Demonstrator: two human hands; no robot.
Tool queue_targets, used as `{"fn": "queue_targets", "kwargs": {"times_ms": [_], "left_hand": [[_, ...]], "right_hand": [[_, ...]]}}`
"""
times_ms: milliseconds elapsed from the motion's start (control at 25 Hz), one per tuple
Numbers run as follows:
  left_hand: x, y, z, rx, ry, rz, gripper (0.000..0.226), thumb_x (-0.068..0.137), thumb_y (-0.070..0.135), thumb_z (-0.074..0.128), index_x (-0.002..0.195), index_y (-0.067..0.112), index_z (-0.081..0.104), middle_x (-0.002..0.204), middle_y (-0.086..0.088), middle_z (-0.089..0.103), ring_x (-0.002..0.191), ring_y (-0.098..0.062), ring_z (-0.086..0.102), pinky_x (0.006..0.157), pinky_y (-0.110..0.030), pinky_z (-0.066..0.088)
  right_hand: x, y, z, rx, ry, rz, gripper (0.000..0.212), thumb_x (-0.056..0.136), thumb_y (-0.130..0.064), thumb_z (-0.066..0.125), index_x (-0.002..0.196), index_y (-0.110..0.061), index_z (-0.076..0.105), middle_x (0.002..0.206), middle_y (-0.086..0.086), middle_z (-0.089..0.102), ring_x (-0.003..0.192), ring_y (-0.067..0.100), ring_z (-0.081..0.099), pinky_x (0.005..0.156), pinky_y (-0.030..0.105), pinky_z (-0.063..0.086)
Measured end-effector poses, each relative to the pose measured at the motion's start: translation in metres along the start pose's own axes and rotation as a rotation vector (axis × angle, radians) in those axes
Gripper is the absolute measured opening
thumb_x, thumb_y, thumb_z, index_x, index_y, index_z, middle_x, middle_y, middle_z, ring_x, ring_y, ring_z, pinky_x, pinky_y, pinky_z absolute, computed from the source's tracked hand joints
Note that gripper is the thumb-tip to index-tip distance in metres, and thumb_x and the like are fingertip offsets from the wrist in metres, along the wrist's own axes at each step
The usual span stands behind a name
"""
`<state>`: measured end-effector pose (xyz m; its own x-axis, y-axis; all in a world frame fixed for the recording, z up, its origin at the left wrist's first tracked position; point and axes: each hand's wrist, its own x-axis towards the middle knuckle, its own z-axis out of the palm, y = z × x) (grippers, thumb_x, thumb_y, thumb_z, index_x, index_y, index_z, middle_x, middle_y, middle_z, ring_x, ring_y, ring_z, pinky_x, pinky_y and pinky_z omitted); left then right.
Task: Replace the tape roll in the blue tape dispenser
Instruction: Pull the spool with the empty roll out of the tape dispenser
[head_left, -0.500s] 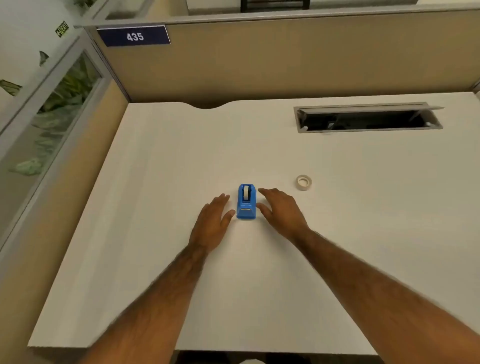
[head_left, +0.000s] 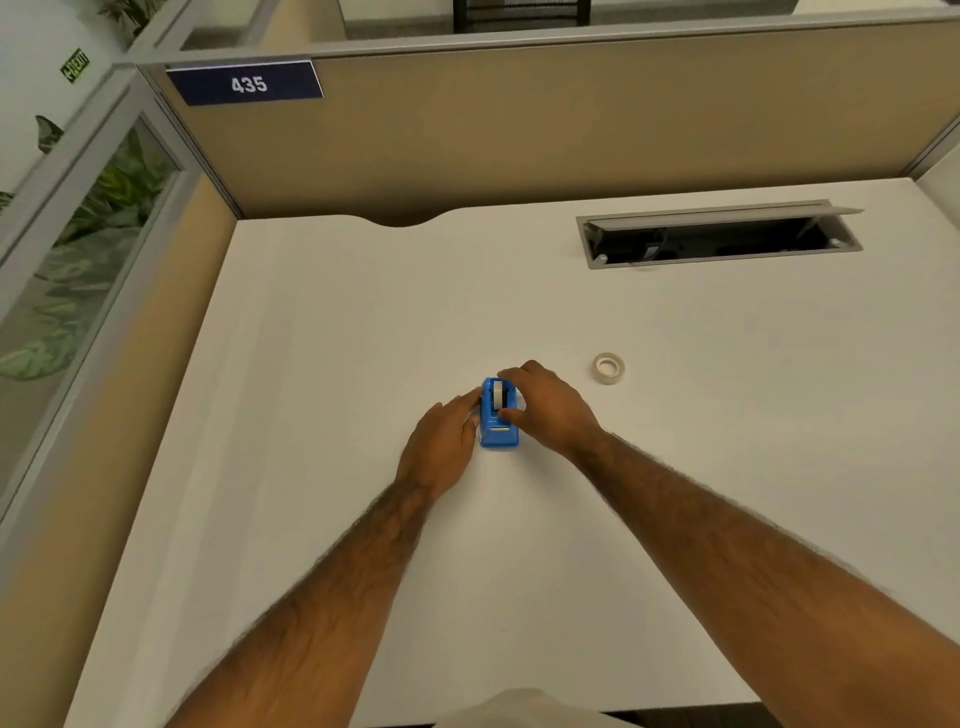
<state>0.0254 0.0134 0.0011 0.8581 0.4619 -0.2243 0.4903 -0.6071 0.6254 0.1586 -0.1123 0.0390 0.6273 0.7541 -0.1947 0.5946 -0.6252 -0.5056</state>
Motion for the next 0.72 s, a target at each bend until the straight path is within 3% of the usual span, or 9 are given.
{"fn": "queue_targets", "kwargs": {"times_ms": [280, 440, 600, 720], "left_hand": [[0.001, 0.001, -0.002, -0.037, 0.011, 0.019, 0.043, 0.104, 0.028, 0.043, 0.147, 0.025, 0.044, 0.138, 0.002, 0.061, 0.123, -0.018, 0.059, 0.106, -0.031, 0.043], [0.002, 0.009, -0.010, -0.111, 0.039, -0.001, 0.042, 0.103, 0.033, 0.047, 0.144, 0.022, 0.049, 0.139, 0.001, 0.060, 0.125, -0.018, 0.058, 0.102, -0.025, 0.041], [0.007, 0.020, -0.018, -0.204, 0.146, -0.015, 0.046, 0.098, 0.039, 0.055, 0.140, 0.022, 0.054, 0.142, 0.002, 0.058, 0.129, -0.015, 0.054, 0.106, -0.028, 0.043], [0.013, 0.039, -0.023, -0.389, 0.184, -0.043, 0.048, 0.094, 0.036, 0.062, 0.139, 0.020, 0.055, 0.139, 0.004, 0.059, 0.125, -0.012, 0.057, 0.096, -0.019, 0.045]], "right_hand": [[0.009, -0.006, 0.001, -0.033, -0.005, -0.011, 0.042, 0.084, -0.028, 0.068, 0.124, -0.020, 0.059, 0.115, 0.003, 0.060, 0.098, 0.020, 0.058, 0.082, 0.030, 0.048], [0.010, -0.007, 0.001, -0.014, 0.022, -0.025, 0.042, 0.087, -0.027, 0.067, 0.126, -0.017, 0.057, 0.123, 0.005, 0.062, 0.104, 0.021, 0.058, 0.089, 0.032, 0.048], [0.006, -0.009, -0.005, 0.072, 0.075, -0.016, 0.048, 0.092, -0.028, 0.063, 0.137, -0.017, 0.051, 0.136, 0.004, 0.058, 0.119, 0.023, 0.056, 0.099, 0.033, 0.044], [0.006, -0.014, -0.007, 0.177, 0.119, -0.015, 0.049, 0.094, -0.029, 0.062, 0.140, -0.016, 0.050, 0.137, 0.005, 0.058, 0.120, 0.022, 0.058, 0.103, 0.036, 0.047]]}}
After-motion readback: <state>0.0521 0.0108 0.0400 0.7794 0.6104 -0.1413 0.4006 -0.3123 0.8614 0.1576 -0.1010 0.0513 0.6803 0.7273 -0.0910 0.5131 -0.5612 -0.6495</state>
